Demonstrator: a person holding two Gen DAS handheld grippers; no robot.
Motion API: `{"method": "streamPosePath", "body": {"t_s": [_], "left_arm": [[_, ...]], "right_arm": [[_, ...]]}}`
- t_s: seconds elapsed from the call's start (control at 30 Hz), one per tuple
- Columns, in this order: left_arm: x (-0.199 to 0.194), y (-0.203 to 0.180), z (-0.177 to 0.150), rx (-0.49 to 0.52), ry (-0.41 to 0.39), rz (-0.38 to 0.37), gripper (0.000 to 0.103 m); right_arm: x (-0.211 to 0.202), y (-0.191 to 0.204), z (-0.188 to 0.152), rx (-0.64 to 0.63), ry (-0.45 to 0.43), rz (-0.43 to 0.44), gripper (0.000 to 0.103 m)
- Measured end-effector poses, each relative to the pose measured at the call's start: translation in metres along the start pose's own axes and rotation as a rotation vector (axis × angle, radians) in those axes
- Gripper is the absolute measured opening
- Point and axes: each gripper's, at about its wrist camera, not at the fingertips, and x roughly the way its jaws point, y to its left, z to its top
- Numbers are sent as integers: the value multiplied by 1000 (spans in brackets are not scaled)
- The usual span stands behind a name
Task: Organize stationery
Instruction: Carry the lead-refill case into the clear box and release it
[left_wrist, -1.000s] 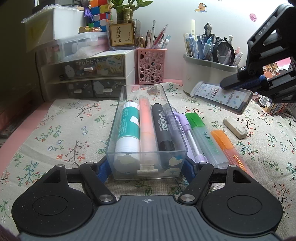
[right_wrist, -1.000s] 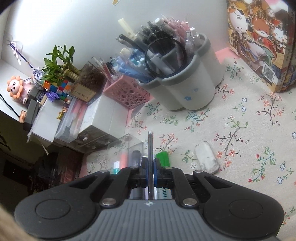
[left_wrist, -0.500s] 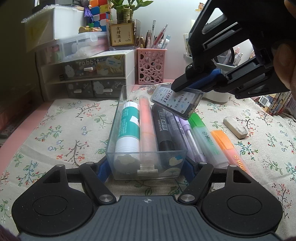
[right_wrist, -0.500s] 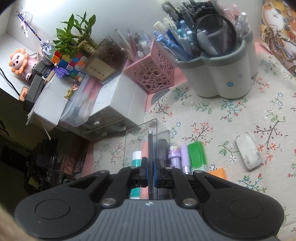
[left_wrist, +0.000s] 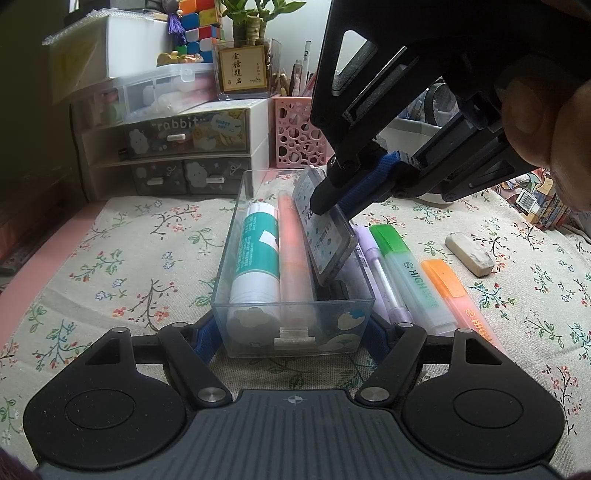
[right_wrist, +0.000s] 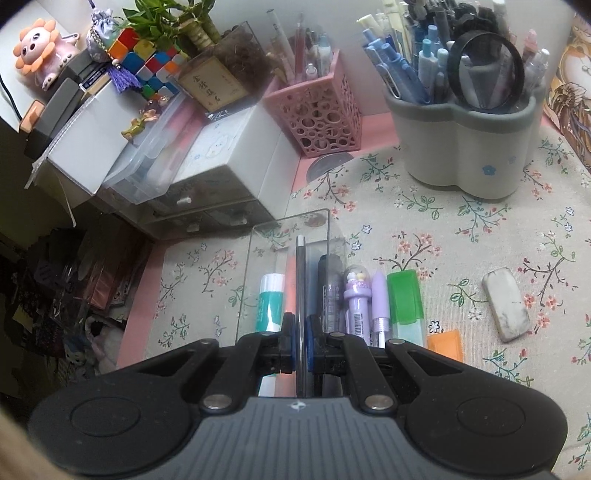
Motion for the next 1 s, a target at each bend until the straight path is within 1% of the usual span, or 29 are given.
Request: {"method": "streamPosePath", "body": {"t_s": [0.17, 0.43, 0.53, 0.83, 1.0], "left_arm": [[0, 0, 0, 0, 0, 0, 73], [0, 0, 0, 0, 0, 0, 73], [0, 0, 0, 0, 0, 0, 73], [0, 0, 0, 0, 0, 0, 73], [0, 0, 0, 0, 0, 0, 73]], "right_arm": [[2, 5, -2, -31, 27, -32, 1], [5, 11, -3, -80, 59, -56, 2], [5, 17, -3, -118, 65, -77, 2], [9, 19, -3, -156, 105, -34, 5], [4, 17, 0, -147, 92, 2, 5]]}}
